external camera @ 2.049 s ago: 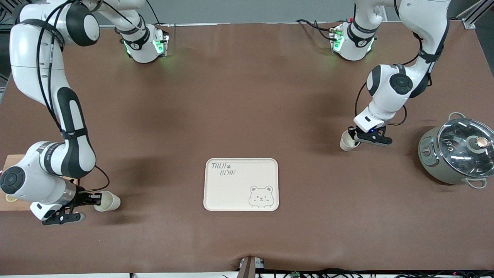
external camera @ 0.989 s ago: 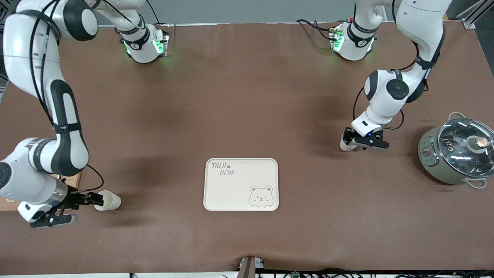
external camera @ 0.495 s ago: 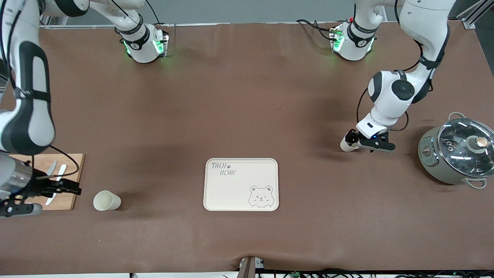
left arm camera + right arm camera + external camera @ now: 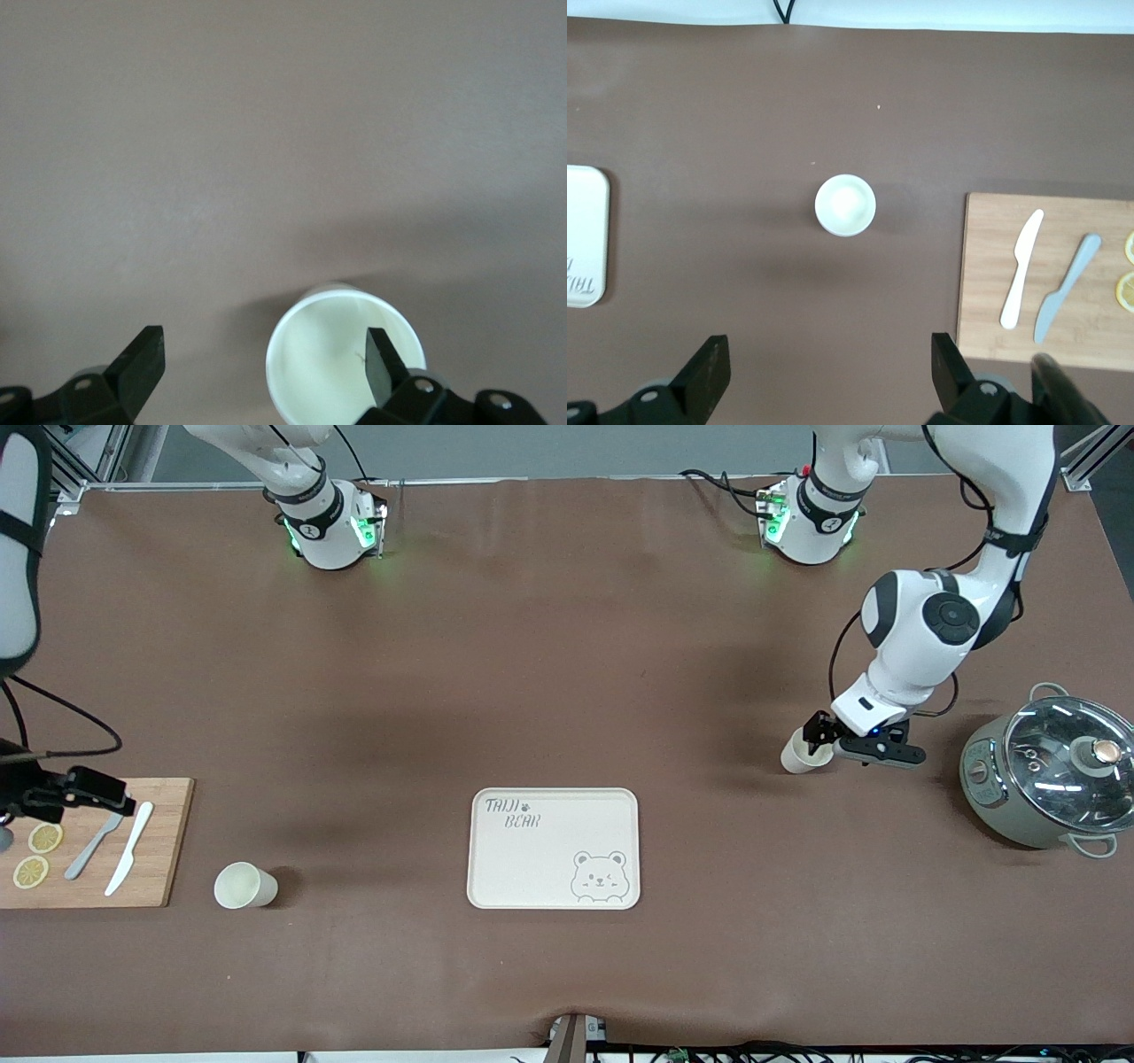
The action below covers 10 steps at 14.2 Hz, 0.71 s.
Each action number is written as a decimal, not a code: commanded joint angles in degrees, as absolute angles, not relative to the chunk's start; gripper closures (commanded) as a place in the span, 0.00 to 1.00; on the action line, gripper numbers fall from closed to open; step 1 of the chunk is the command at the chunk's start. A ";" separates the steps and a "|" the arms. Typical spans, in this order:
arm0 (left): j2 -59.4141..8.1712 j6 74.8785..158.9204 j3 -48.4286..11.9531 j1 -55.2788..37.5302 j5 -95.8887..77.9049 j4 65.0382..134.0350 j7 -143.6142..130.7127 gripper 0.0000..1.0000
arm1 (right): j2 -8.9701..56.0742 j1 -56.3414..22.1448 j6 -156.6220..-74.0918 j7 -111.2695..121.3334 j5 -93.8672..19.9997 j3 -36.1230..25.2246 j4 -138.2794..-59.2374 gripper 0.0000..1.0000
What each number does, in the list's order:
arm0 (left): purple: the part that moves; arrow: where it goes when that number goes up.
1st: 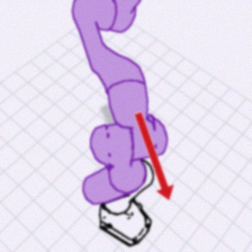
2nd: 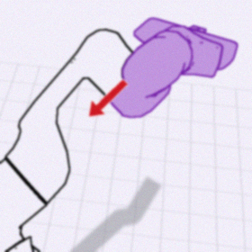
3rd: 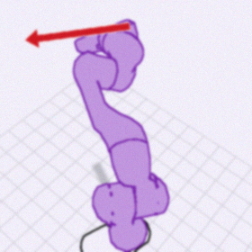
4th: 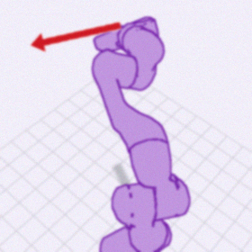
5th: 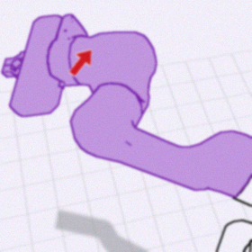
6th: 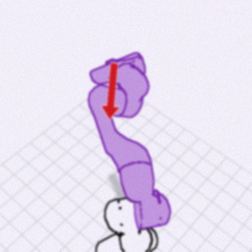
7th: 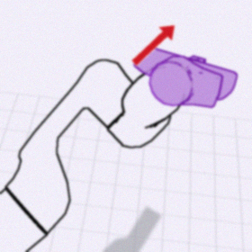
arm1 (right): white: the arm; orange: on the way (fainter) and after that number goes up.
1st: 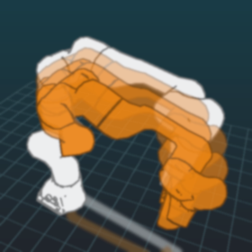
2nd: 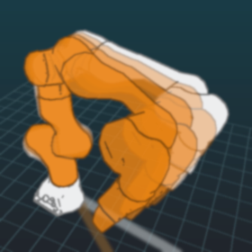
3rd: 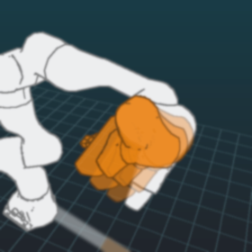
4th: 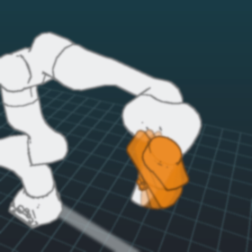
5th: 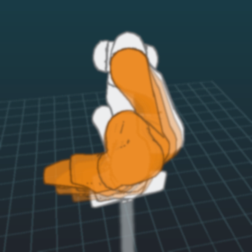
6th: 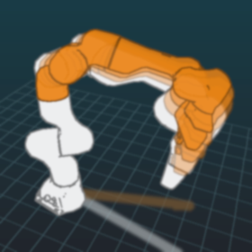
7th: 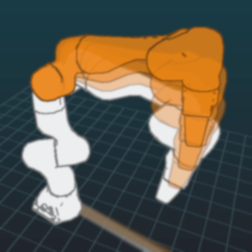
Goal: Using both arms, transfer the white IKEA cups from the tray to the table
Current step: 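Raise the right gripper away while the left gripper lowers its cup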
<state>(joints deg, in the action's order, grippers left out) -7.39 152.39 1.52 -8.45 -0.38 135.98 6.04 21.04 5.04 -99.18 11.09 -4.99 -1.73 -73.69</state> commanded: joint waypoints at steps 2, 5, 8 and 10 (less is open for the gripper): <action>-3.69 131.54 0.70 -8.08 -2.20 123.88 4.94 0.00 | 14.43 6.77 -96.16 10.19 -4.04 -0.97 -78.13 0.00; -6.06 124.28 -0.78 -8.70 -2.20 113.67 -2.08 0.00 | 8.11 7.29 -97.11 10.02 -3.96 -0.97 -84.96 0.00; -9.22 122.45 -3.95 -8.96 -1.32 105.58 -4.22 0.00 | 4.14 7.29 -97.21 9.05 -4.04 -0.88 -89.46 0.00; -9.40 121.20 -4.92 -9.93 0.26 102.67 -4.31 0.00 | 3.52 7.21 -96.33 8.97 -3.96 -0.88 -90.26 0.00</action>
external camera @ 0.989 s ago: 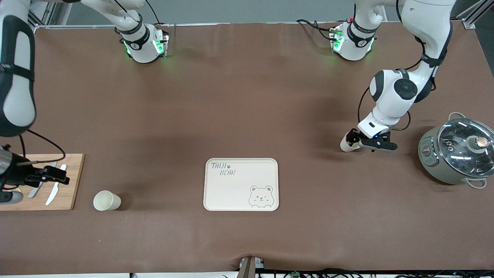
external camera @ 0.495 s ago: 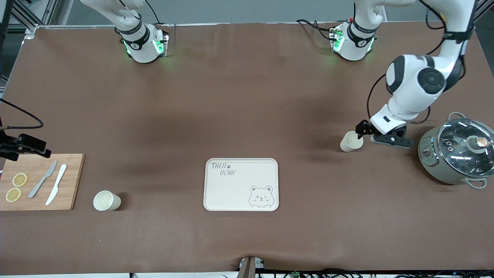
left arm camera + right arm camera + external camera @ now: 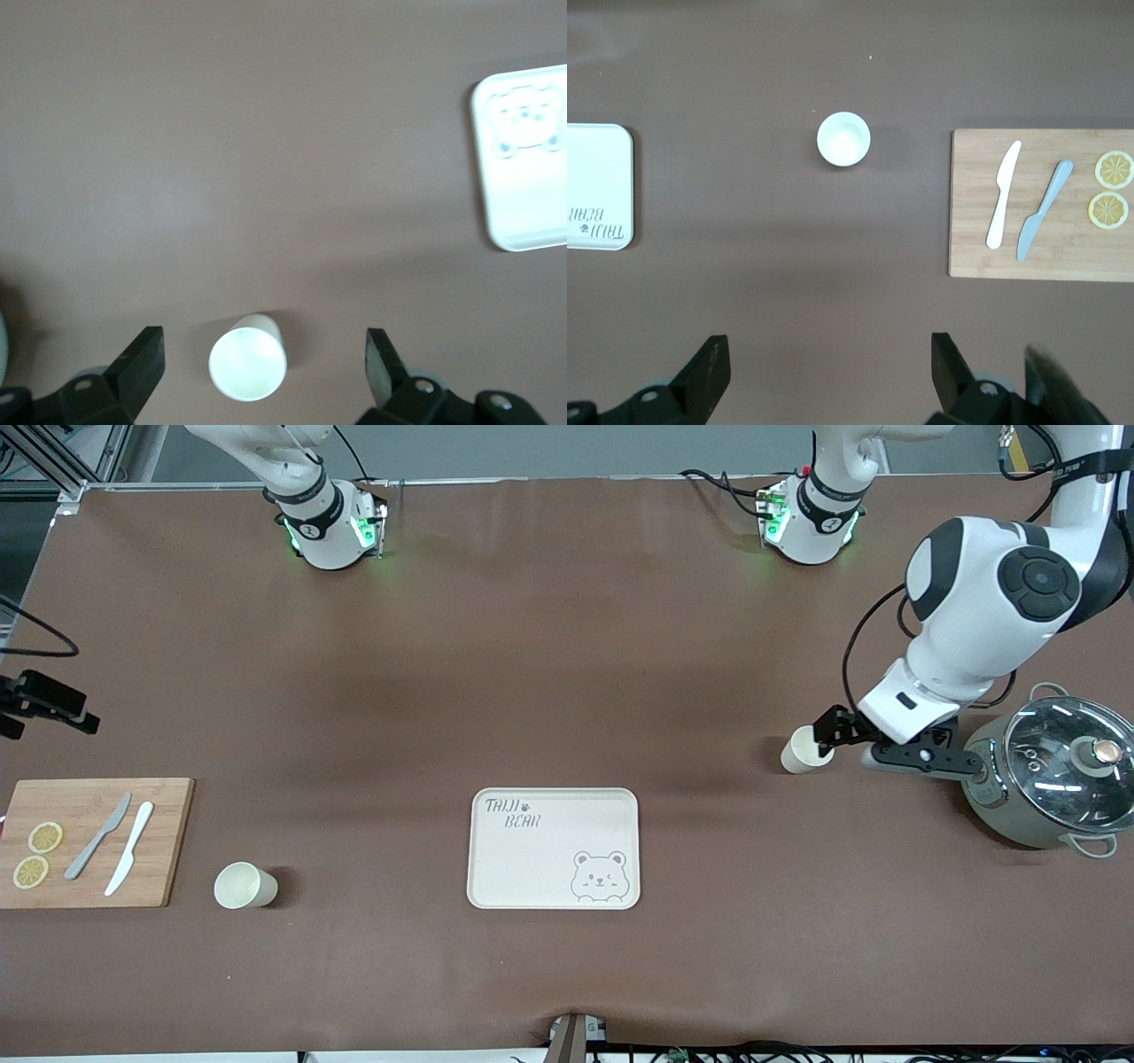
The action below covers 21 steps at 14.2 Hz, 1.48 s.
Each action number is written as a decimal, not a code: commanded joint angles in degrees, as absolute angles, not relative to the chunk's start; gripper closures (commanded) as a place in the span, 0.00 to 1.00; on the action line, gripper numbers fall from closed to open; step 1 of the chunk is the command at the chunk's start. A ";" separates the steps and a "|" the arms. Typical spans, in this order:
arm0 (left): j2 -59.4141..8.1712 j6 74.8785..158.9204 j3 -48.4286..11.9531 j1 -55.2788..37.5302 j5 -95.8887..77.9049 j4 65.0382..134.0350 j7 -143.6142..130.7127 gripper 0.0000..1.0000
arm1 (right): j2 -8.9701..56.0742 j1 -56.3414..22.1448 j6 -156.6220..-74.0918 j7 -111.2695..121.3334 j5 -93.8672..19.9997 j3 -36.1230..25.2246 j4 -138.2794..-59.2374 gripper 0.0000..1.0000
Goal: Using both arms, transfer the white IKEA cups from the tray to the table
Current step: 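Raise the right gripper away while the left gripper lowers its cup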
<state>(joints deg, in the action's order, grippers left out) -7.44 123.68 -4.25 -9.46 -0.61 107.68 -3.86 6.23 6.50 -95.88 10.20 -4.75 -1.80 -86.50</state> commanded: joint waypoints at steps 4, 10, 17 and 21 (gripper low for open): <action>-14.22 116.22 -5.19 -13.44 0.70 91.80 -10.61 0.00 | 4.13 6.77 -95.54 8.44 -3.78 -0.53 -88.34 0.00; -24.70 105.73 -4.48 -20.21 2.99 75.32 -21.44 0.00 | 4.83 6.15 -94.92 8.52 -2.64 -0.53 -85.08 0.00; -27.60 105.82 -3.52 -20.21 2.90 72.25 -21.18 0.00 | 4.48 6.07 -94.57 6.68 -2.55 -0.53 -84.99 0.00; -27.33 105.82 -3.16 -19.51 2.90 72.25 -20.48 0.00 | 4.39 2.04 -94.40 6.07 -1.06 -2.63 -84.99 0.00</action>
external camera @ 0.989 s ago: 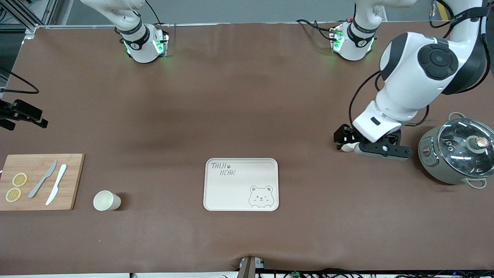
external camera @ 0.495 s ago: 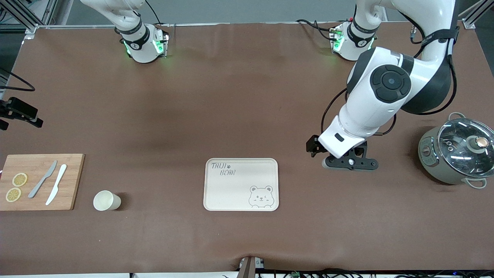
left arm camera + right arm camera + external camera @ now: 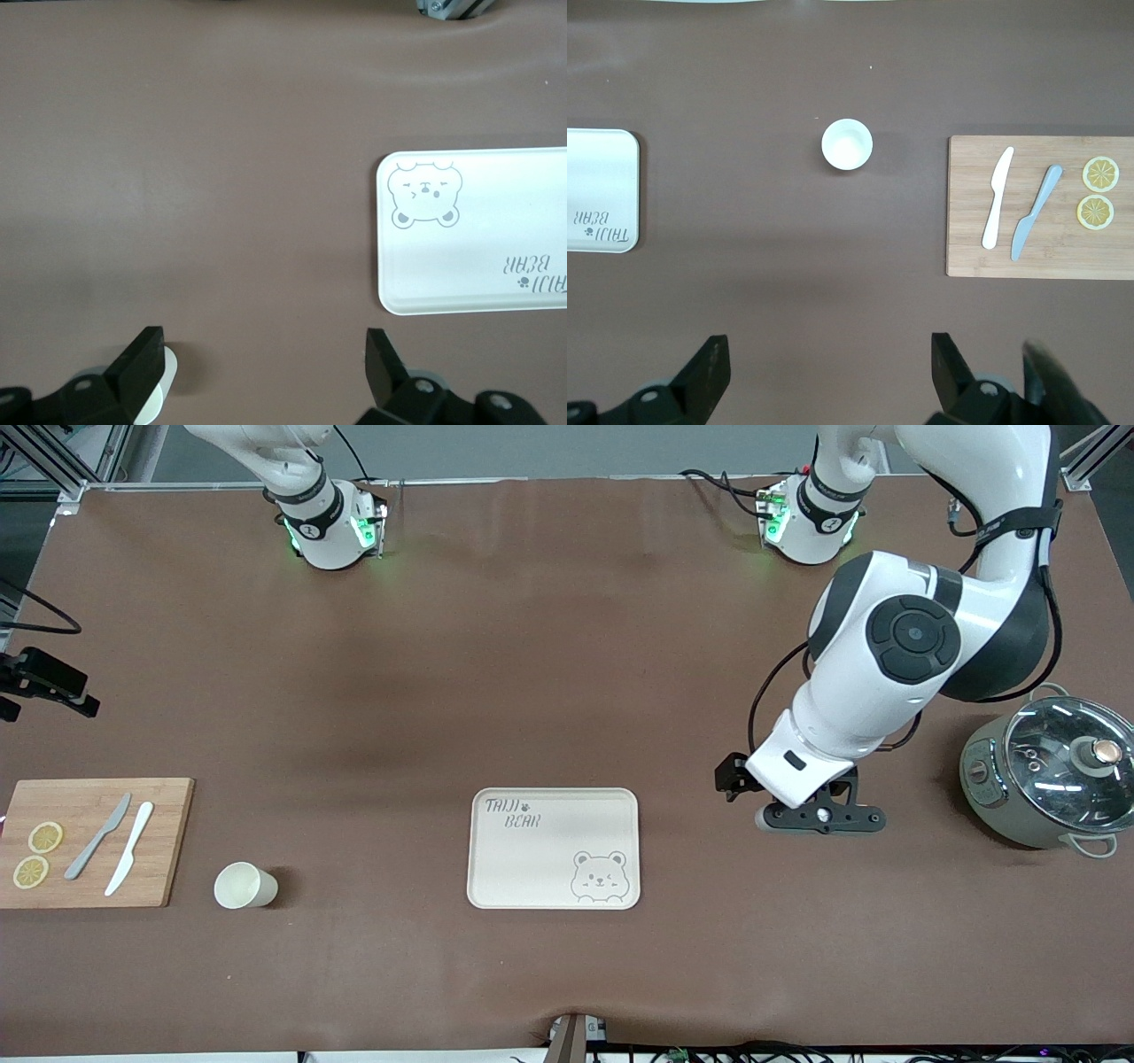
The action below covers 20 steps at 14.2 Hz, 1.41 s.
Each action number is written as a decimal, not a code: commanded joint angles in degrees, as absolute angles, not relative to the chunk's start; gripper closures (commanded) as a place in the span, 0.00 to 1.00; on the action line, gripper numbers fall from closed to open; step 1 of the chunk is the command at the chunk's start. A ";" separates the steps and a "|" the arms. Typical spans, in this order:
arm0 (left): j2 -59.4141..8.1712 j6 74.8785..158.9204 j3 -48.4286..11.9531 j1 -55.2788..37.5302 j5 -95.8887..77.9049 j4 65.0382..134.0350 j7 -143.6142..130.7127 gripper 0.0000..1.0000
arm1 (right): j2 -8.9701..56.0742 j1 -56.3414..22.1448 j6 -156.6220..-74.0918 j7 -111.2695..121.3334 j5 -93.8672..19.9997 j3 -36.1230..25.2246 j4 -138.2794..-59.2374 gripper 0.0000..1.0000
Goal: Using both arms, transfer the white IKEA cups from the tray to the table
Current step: 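Open the left gripper beside the pot and lift it away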
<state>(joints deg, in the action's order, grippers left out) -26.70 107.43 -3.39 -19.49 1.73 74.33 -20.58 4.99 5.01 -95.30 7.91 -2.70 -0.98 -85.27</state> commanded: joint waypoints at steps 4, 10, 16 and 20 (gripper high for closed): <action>-22.17 103.81 -3.51 -14.35 3.08 74.95 -9.62 0.00 | 4.48 -0.35 -94.48 3.78 0.26 -4.13 -84.73 0.00; -11.62 90.99 -3.87 -6.25 2.29 75.58 3.42 0.00 | 4.39 -3.52 -94.57 3.69 0.09 -8.17 -85.25 0.00; -3.96 87.45 -3.95 -3.52 2.02 81.46 3.78 0.00 | 4.31 -2.82 -94.83 3.69 -0.09 -7.82 -85.34 0.00; -3.87 87.54 -3.95 -2.29 1.93 82.26 3.87 0.00 | 4.31 2.61 -94.83 3.69 -0.18 -2.13 -85.34 0.00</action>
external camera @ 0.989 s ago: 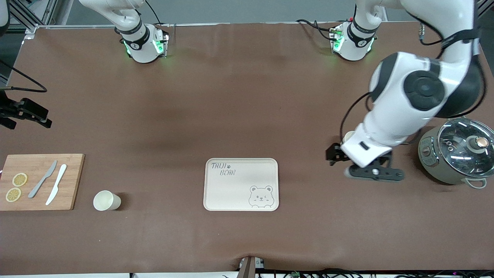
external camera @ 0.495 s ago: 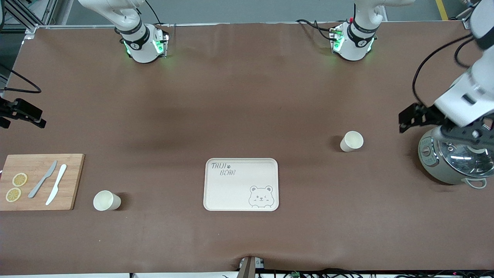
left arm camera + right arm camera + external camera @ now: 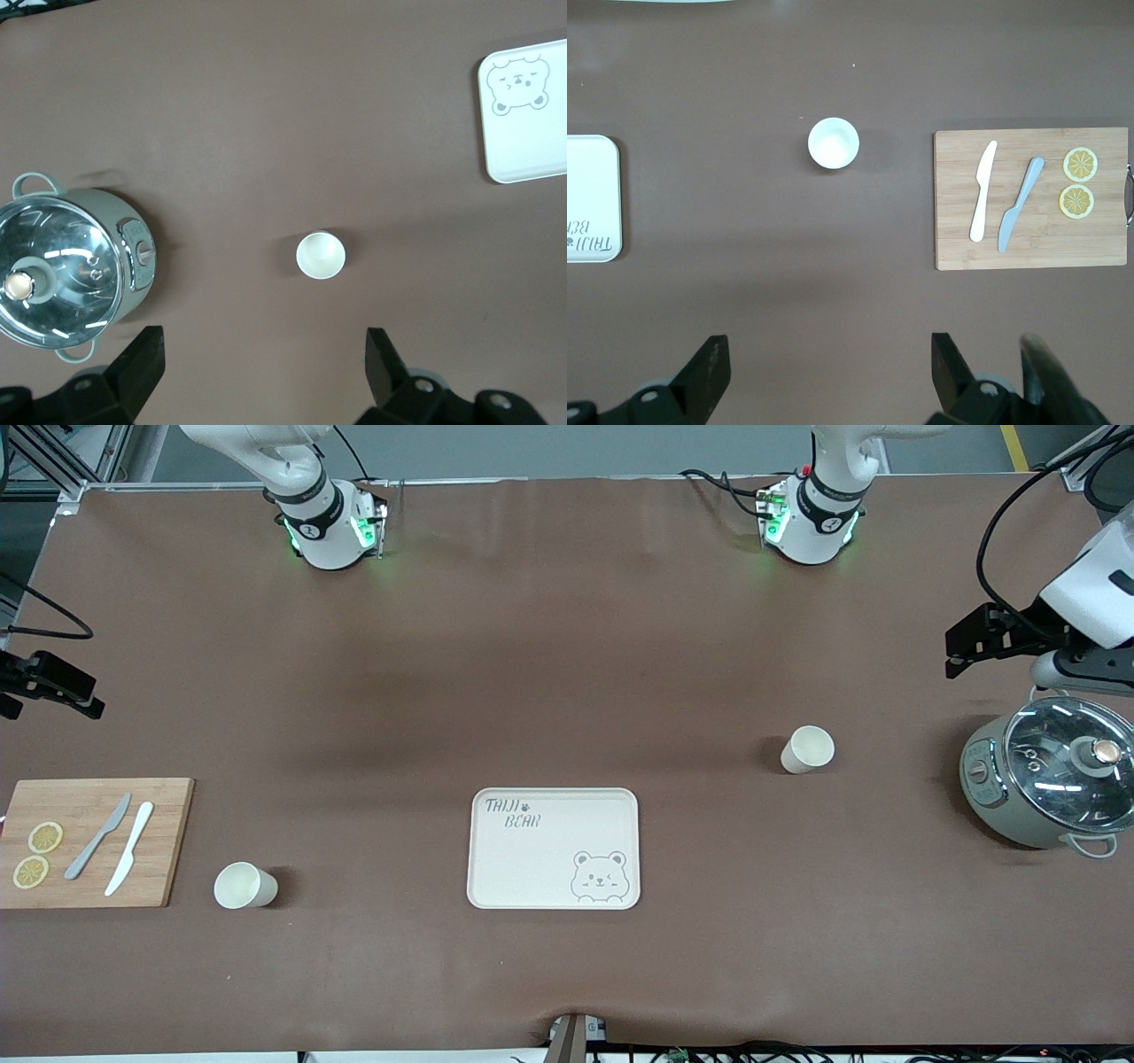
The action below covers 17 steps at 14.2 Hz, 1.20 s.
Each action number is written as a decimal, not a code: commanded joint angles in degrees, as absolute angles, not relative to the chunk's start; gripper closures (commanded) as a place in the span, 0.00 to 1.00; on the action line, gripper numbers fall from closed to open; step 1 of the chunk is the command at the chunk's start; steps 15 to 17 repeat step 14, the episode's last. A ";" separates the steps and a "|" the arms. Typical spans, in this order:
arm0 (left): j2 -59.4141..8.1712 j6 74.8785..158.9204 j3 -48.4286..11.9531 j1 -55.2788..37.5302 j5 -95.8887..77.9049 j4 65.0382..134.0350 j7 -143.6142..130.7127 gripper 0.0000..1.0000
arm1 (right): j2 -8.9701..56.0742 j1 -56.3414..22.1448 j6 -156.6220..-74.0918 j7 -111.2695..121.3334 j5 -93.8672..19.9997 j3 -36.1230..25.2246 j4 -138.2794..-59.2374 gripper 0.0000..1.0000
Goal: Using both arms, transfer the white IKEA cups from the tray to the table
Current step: 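Open the left gripper beside the pot and lift it away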
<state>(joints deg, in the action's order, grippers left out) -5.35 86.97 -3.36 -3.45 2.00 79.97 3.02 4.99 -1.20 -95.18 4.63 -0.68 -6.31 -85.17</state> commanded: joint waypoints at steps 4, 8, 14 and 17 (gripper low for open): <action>-1.76 88.67 -3.43 -1.67 1.23 85.42 7.65 0.00 | 4.22 2.90 -94.83 3.69 0.00 -1.23 -85.34 0.00; -2.37 89.65 -3.34 -0.44 -2.80 84.47 6.68 0.00 | 4.31 3.16 -95.01 3.69 0.00 -1.32 -85.34 0.00; -2.72 89.65 -3.43 0.70 -1.67 84.02 7.73 0.00 | 4.39 3.25 -95.10 3.69 0.00 -1.32 -85.25 0.00; -2.72 89.65 -3.43 0.70 -1.67 84.02 7.73 0.00 | 4.39 3.25 -95.10 3.69 0.00 -1.32 -85.25 0.00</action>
